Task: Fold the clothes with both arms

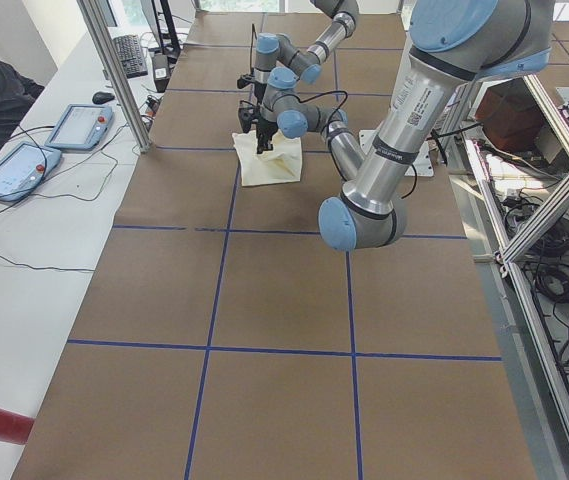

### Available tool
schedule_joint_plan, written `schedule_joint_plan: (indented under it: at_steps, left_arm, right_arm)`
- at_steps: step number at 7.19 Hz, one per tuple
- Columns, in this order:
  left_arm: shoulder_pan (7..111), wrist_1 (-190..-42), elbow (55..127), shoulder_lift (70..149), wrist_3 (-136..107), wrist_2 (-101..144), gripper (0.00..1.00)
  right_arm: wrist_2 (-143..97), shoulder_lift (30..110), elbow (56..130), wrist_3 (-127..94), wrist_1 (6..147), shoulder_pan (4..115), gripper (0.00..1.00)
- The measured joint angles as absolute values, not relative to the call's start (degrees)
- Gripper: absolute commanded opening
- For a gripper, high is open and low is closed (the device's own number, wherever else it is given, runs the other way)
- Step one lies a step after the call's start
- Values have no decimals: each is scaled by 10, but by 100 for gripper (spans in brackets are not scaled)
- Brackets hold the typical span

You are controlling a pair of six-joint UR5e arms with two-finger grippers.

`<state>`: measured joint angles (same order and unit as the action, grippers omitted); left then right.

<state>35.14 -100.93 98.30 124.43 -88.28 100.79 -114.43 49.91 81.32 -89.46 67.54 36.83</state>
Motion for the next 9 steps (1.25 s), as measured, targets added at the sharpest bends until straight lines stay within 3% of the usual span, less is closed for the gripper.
schedule_joint_plan:
  at_steps: [1, 3, 6, 9]
  left_arm:
    - [354, -1018, 967, 1249, -883, 1006, 44]
    - [378, -1029, 923, 1267, -884, 1005, 99]
    - [426, -1046, 851, 1292, -819, 1021, 99]
    - [449, -1046, 868, 1275, -769, 1064, 99]
  right_arm:
    - [-1146, 487, 794, -894, 675, 370, 100]
    - [-1158, 477, 777, -887, 675, 384, 100]
    - [-1251, 474, 782, -847, 678, 436, 100]
    - [-1218, 472, 826, -843, 745, 392, 100]
